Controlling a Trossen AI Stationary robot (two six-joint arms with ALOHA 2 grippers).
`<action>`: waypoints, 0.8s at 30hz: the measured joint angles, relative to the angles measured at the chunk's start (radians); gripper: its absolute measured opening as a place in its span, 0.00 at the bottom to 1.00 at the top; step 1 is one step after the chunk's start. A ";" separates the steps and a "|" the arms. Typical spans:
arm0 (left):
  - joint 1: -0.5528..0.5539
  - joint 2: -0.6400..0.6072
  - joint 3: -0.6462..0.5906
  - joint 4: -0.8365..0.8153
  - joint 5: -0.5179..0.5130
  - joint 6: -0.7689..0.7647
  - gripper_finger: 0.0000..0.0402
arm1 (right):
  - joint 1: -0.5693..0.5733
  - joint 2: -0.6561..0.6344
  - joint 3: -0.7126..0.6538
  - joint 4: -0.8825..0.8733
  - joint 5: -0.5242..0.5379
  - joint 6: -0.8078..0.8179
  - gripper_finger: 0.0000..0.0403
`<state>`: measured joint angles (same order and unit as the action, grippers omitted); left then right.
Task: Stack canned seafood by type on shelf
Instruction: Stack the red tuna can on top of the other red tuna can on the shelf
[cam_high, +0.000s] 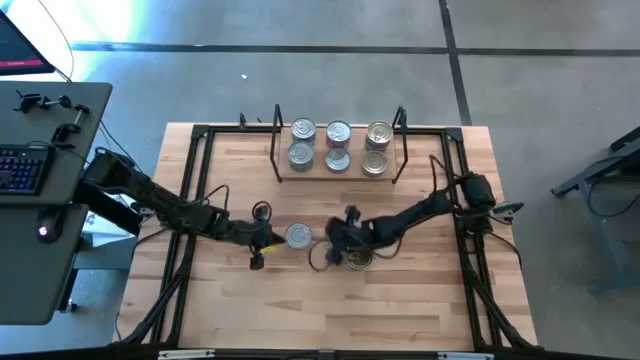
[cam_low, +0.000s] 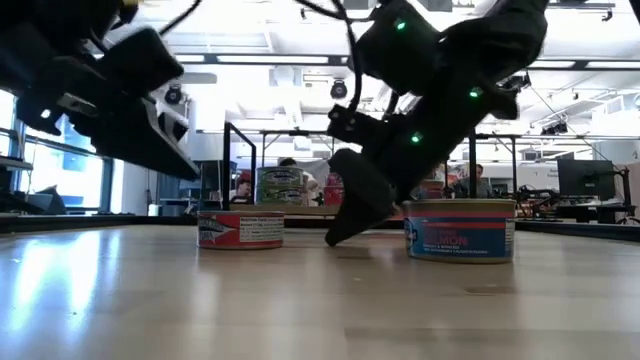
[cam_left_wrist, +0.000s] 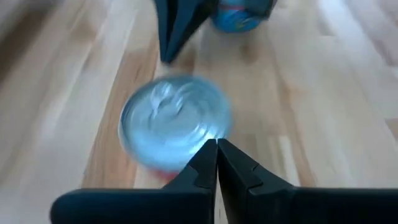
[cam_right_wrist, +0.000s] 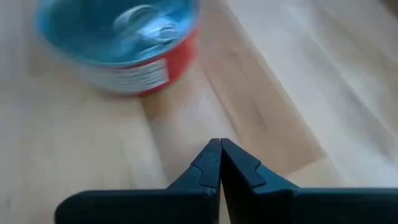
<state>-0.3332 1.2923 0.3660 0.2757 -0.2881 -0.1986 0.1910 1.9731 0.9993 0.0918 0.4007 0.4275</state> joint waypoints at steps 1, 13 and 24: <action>-0.009 0.012 0.000 0.032 -0.005 0.054 0.02 | 0.016 0.009 0.000 0.013 0.014 -0.004 0.00; 0.000 0.176 0.056 0.080 -0.013 0.459 0.37 | 0.159 -0.073 0.000 0.020 0.045 -0.090 0.00; 0.032 0.386 0.182 0.093 -0.019 0.635 0.10 | 0.363 -0.378 0.001 -0.308 0.303 -0.023 0.00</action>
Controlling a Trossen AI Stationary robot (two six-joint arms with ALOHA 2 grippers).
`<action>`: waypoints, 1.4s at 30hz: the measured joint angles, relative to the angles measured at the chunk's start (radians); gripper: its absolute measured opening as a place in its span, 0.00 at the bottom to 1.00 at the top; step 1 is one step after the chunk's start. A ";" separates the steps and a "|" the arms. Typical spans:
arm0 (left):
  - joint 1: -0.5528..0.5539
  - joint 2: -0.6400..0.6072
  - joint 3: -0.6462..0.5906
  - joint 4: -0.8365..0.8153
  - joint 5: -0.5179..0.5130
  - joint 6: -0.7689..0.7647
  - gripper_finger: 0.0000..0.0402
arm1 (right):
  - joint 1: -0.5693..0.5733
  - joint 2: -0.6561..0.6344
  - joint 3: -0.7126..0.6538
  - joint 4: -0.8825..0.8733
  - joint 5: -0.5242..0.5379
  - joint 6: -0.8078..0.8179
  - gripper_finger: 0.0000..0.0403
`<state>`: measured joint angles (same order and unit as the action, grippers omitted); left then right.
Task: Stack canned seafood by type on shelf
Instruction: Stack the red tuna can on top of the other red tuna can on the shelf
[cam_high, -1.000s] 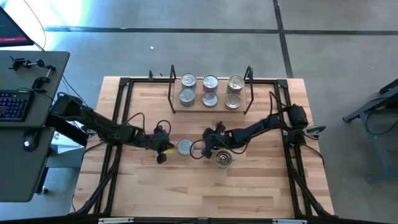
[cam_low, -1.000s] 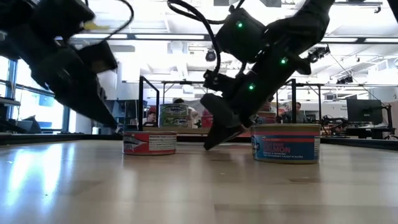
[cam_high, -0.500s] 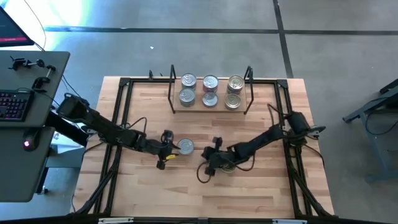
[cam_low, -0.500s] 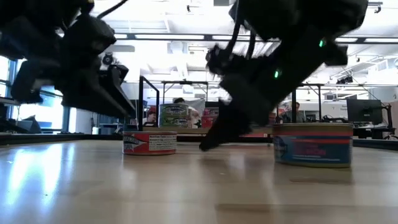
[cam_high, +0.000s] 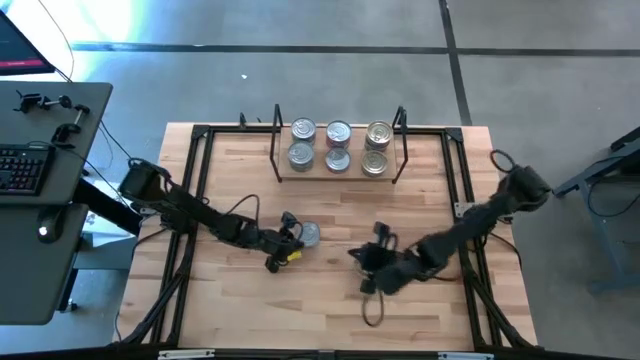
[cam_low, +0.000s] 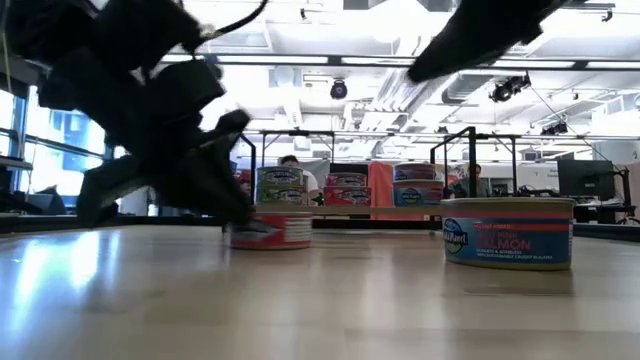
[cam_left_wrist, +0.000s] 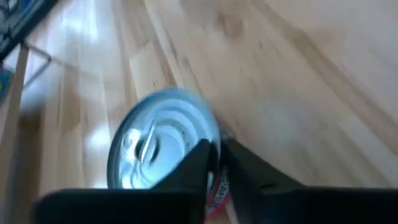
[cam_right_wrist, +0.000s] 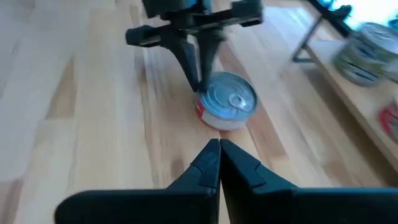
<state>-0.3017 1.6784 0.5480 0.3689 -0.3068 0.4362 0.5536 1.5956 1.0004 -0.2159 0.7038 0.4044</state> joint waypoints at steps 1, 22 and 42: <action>0.001 0.018 0.021 0.005 0.003 0.018 0.05 | 0.022 -0.016 0.000 -0.032 0.024 0.031 0.00; 0.100 0.123 0.498 -0.293 -0.023 0.416 0.00 | 0.302 -0.004 -0.001 -0.310 0.371 0.535 0.00; 0.282 0.172 0.577 -0.321 0.346 0.360 0.09 | 0.290 0.076 -0.001 -0.326 0.404 0.610 0.00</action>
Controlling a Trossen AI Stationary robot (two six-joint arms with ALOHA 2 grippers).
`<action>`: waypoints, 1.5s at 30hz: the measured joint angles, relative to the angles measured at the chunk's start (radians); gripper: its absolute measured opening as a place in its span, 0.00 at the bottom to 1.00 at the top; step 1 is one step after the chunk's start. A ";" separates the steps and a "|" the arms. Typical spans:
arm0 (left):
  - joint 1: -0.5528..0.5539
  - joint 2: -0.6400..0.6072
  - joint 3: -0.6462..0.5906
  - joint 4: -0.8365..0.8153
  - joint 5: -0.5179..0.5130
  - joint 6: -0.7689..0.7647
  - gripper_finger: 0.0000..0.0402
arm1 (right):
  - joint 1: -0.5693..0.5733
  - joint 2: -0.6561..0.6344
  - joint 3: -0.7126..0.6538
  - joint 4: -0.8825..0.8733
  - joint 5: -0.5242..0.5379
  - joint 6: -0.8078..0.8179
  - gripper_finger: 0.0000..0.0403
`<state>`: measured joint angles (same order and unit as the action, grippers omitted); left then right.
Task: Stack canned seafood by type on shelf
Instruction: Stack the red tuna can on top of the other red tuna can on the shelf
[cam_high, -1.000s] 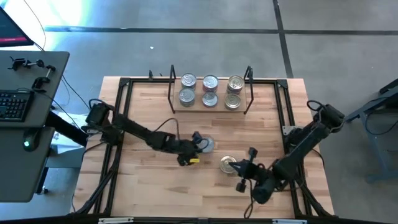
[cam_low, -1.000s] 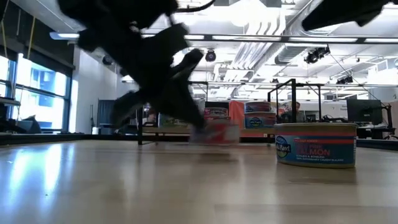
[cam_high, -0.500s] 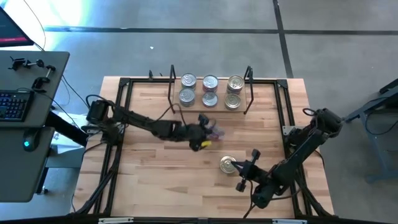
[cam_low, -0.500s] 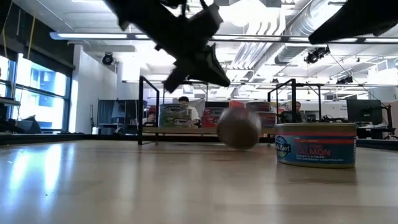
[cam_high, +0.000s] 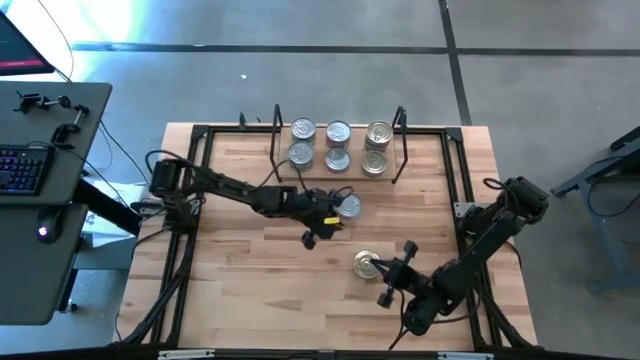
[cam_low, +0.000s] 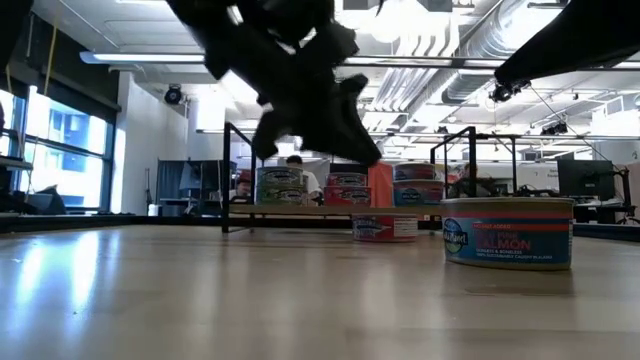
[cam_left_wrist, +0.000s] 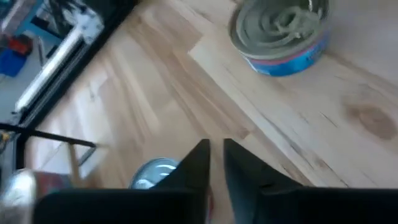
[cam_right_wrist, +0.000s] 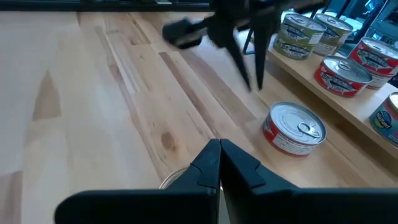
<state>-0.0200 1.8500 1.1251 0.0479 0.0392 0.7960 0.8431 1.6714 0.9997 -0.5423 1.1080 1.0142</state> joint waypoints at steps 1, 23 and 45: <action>0.000 0.018 -0.001 0.014 0.001 0.006 0.12 | -0.005 0.000 0.000 0.000 0.000 0.000 0.00; 0.002 0.194 0.004 0.072 -0.277 0.060 0.03 | -0.078 0.000 0.000 -0.016 -0.013 -0.012 0.00; -0.194 0.186 -0.004 0.024 -0.661 -0.106 0.00 | -0.077 0.000 0.000 -0.017 -0.027 -0.012 0.00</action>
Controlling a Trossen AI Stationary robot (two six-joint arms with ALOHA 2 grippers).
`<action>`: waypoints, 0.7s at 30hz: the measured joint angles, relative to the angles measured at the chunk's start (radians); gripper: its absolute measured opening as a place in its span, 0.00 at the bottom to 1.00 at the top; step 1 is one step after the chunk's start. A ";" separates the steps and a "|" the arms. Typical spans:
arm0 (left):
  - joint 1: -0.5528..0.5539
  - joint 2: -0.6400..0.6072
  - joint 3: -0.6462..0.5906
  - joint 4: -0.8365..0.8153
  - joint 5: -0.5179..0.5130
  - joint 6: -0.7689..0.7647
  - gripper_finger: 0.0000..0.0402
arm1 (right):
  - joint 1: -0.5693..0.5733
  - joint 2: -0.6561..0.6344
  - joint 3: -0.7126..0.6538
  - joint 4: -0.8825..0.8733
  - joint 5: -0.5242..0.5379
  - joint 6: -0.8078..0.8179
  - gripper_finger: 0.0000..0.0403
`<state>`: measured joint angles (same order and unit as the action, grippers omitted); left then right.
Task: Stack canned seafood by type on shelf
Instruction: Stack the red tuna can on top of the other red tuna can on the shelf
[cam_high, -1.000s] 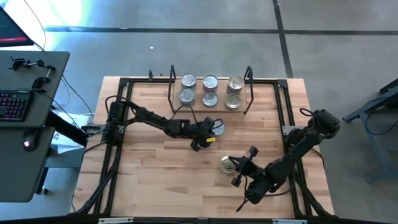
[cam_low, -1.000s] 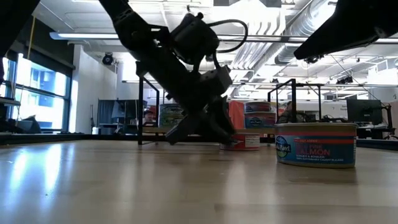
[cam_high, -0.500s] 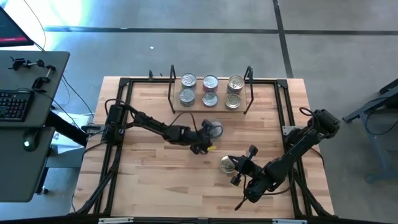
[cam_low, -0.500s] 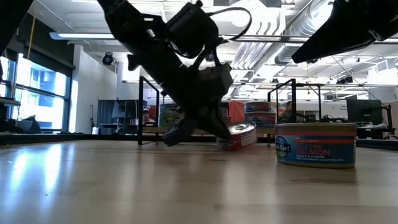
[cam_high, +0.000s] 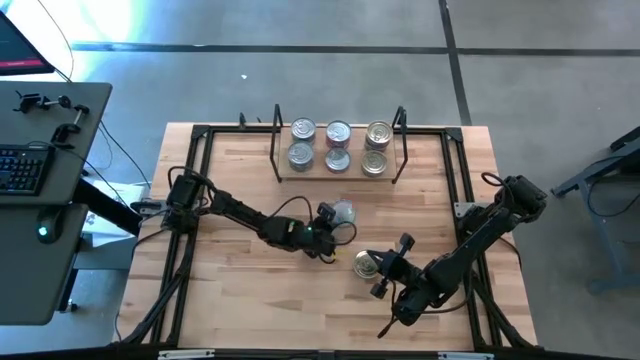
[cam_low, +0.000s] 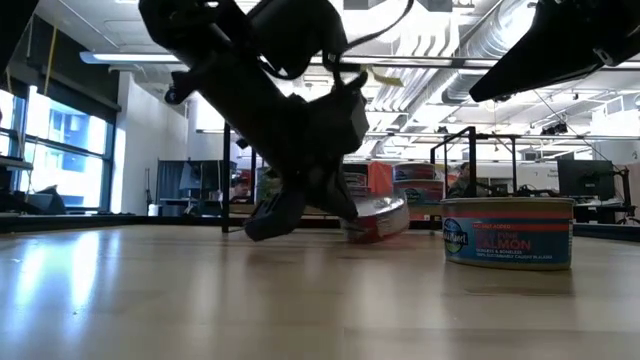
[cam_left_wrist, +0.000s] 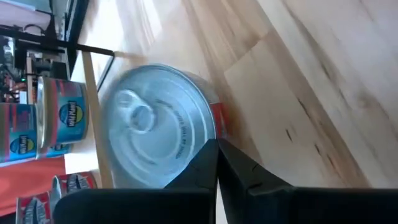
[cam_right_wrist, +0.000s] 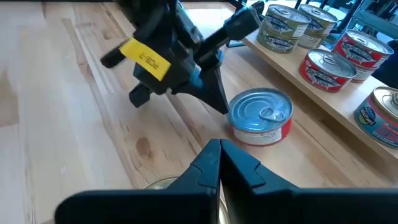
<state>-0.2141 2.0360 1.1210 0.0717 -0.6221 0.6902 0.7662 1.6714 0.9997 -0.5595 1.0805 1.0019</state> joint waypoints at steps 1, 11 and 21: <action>-0.004 -0.002 0.000 -0.001 -0.001 -0.004 0.00 | 0.000 0.000 0.000 -0.002 0.000 0.000 0.00; -0.035 -0.096 0.001 -0.043 0.000 -0.040 0.00 | -0.040 0.005 0.000 -0.038 -0.027 0.041 0.01; 0.054 -0.172 0.002 -0.180 0.361 -0.099 0.15 | -0.139 0.022 0.000 -0.047 -0.062 0.013 0.33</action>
<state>-0.1602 1.8641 1.1229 -0.1083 -0.2613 0.5909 0.6268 1.6939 0.9997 -0.6062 1.0182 1.0146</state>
